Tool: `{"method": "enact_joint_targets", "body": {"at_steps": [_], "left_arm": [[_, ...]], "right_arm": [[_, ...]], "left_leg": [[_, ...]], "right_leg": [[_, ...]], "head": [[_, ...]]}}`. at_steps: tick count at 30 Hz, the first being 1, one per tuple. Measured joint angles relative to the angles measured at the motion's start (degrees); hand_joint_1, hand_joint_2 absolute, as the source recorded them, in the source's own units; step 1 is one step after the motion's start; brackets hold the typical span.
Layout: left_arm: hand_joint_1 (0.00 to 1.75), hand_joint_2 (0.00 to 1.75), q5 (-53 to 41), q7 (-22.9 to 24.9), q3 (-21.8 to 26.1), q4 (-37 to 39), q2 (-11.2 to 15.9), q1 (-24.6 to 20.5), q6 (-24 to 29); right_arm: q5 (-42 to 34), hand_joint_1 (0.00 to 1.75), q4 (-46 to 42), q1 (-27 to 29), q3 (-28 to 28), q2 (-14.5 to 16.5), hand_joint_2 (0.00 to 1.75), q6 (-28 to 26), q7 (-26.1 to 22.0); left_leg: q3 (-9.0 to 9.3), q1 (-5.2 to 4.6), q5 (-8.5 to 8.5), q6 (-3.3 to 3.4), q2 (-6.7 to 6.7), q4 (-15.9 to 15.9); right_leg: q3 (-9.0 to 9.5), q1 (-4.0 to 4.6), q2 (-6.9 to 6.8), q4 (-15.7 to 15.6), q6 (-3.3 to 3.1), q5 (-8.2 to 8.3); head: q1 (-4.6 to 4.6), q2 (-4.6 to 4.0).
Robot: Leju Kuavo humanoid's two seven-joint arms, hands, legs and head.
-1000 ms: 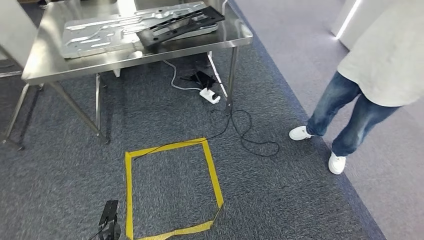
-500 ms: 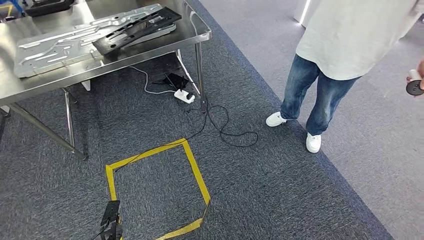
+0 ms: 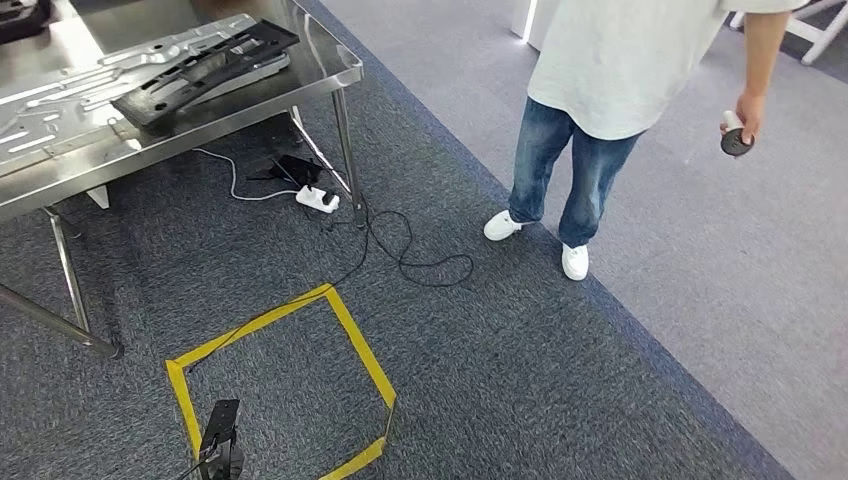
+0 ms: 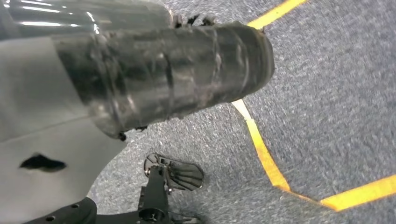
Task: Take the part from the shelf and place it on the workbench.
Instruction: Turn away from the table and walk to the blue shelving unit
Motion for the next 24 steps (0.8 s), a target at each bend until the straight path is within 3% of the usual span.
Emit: {"method": "enact_joint_targets", "body": {"at_steps": [1, 2, 3, 5, 7, 8, 10, 12, 14, 16, 17, 18, 19, 21, 23, 24], "left_arm": [[0.0, 0.0, 0.0, 0.0, 0.0, 0.0, 0.0, 0.1, 0.0], [0.0, 0.0, 0.0, 0.0, -0.1, 0.0, 0.0, 0.2, 0.0], [0.0, 0.0, 0.0, 0.0, -0.2, 0.0, 0.0, 0.2, 0.0], [0.0, 0.0, 0.0, 0.0, -0.3, 0.0, 0.0, 0.0, 0.0], [0.0, 0.0, 0.1, 0.0, -0.5, 0.0, 0.0, 0.0, -0.1], [0.0, 0.0, 0.1, 0.0, -0.5, 0.0, 0.0, -0.1, -0.1], [0.0, 0.0, 0.1, 0.0, -0.7, 0.0, 0.0, -0.1, -0.1], [0.0, 0.0, 0.1, 0.0, -0.9, 0.0, 0.0, -0.2, -0.1], [0.0, 0.0, 0.2, 0.0, -0.9, 0.0, 0.0, -0.2, -0.1], [0.0, 0.0, 0.2, 0.0, -0.9, 0.0, 0.0, 0.0, -0.1], [0.0, 0.0, 0.3, 0.0, -0.9, 0.0, -0.1, 0.1, -0.1], [0.0, 0.0, 0.4, 0.0, -1.0, 0.0, -0.1, 0.1, -0.1], [0.0, 0.0, 0.5, 0.0, -1.0, 0.0, -0.1, 0.1, -0.1], [0.0, 0.0, 0.6, 0.0, -1.0, 0.0, -0.1, 0.1, 0.0], [0.0, 0.0, 0.7, 0.0, -1.0, 0.0, -0.1, 0.1, 0.0], [0.0, 0.0, 0.8, 0.0, -1.0, 0.0, -0.1, 0.1, 0.1]], "right_arm": [[-0.1, 0.0, 0.0, 0.0, 0.0, 0.0, 0.0, 0.1, 0.0], [-0.2, 0.0, 0.1, 0.0, 0.0, 0.0, 0.0, 0.2, 0.0], [-0.3, 0.0, 0.1, 0.0, 0.0, 0.1, 0.0, 0.3, 0.0], [-0.3, 0.0, 0.1, 0.0, 0.0, 0.1, 0.0, 0.5, 0.0], [-0.3, 0.0, 0.1, 0.0, 0.0, 0.1, 0.0, 0.6, 0.0], [-0.3, 0.0, 0.1, 0.0, 0.0, 0.1, 0.0, 0.7, -0.1], [-0.3, 0.0, 0.1, 0.1, 0.0, 0.1, 0.0, 0.7, -0.1], [-0.3, 0.0, 0.0, 0.2, 0.0, 0.1, 0.0, 0.8, -0.1], [-0.3, 0.0, 0.0, 0.1, 0.0, 0.1, 0.0, 0.8, -0.1], [-0.3, 0.0, 0.0, 0.1, 0.0, 0.1, 0.0, 0.8, -0.1], [-0.3, 0.0, 0.0, 0.1, 0.0, 0.1, 0.0, 0.8, -0.1], [-0.2, 0.0, 0.0, 0.2, 0.0, 0.2, 0.0, 0.8, -0.1], [-0.2, 0.0, 0.0, 0.2, 0.0, 0.2, 0.0, 0.8, -0.1], [-0.1, 0.0, 0.0, 0.1, 0.0, 0.2, 0.0, 0.8, -0.1], [0.1, 0.0, 0.0, 0.1, 0.0, 0.2, 0.0, 0.8, -0.2], [0.1, 0.0, 0.0, 0.1, 0.0, 0.2, 0.0, 0.8, -0.3]], "left_leg": [[-0.12, -0.02, -0.03, 0.03, 0.85, 0.1], [-0.24, -0.03, -0.09, 0.01, 1.68, 0.2], [-0.35, 0.0, -0.2, -0.09, 2.44, 0.4], [-0.6, 0.02, -0.68, -0.66, 3.69, 1.2], [-0.87, -0.18, -1.37, -1.45, 4.66, 2.2], [-0.89, -0.31, -1.56, -1.79, 5.1, 2.5], [-0.71, -0.24, -1.65, -2.28, 5.78, 2.5], [-1.29, 0.05, -3.02, -2.84, 4.1, 4.0], [-3.77, 0.21, -6.52, -3.21, 1.25, 9.7], [-6.94, 0.21, -9.2, -3.24, 0.22, 16.6], [-7.66, 0.2, -9.06, -3.14, 0.12, 18.0], [-7.39, 0.19, -7.83, -2.93, 0.01, 17.3], [-6.2, 0.17, -5.83, -2.63, -0.33, 14.6], [-2.93, 0.11, -2.31, -1.81, -2.84, 7.2], [-1.15, -0.07, -1.44, -1.35, -4.81, 3.1], [-0.99, -0.2, -1.51, -1.28, -4.68, 2.8]], "right_leg": [[-1.07, -0.06, -0.34, 2.7, 0.19, -1.0], [-1.21, -0.17, -0.55, 3.6, 0.38, -0.99], [-0.19, -0.31, -0.82, 2.3, 0.56, 0.03], [4.06, -0.48, -2.51, -4.7, 0.74, 2.77], [6.92, -0.33, -3.79, -9.6, 0.19, 3.91], [7.11, -0.13, -3.82, -10.2, -0.23, 3.79], [6.83, -0.06, -2.62, -10.1, -1.05, 4.1], [6.61, -0.21, -1.62, -10.2, -1.7, 4.42], [6.44, -0.28, -0.7, -10.3, -2.13, 4.64], [6.28, -0.09, 0.44, -10.3, -2.38, 4.76], [6.25, 0.02, 1.11, -10.3, -2.44, 4.8], [6.26, 0.11, 1.82, -10.3, -2.47, 4.83], [6.31, 0.18, 2.51, -10.2, -2.47, 4.85], [6.34, 0.18, 3.86, -10.2, -2.29, 4.96], [5.94, -0.03, 5.07, -10.2, -1.77, 5.29], [5.65, -0.15, 5.72, -10.2, -1.35, 5.56]], "head": [[-0.01, 0.0], [-0.02, 0.01], [-0.03, 0.0], [0.0, 0.01], [-0.11, 0.01], [-0.2, 0.0], [-0.34, 0.0], [-0.45, -0.01], [-0.59, -0.01], [-0.61, 0.0], [-0.62, 0.0], [-0.61, 0.0], [-0.61, -0.01], [-0.53, -0.01], [-0.62, 0.0], [-0.72, 0.0]]}}
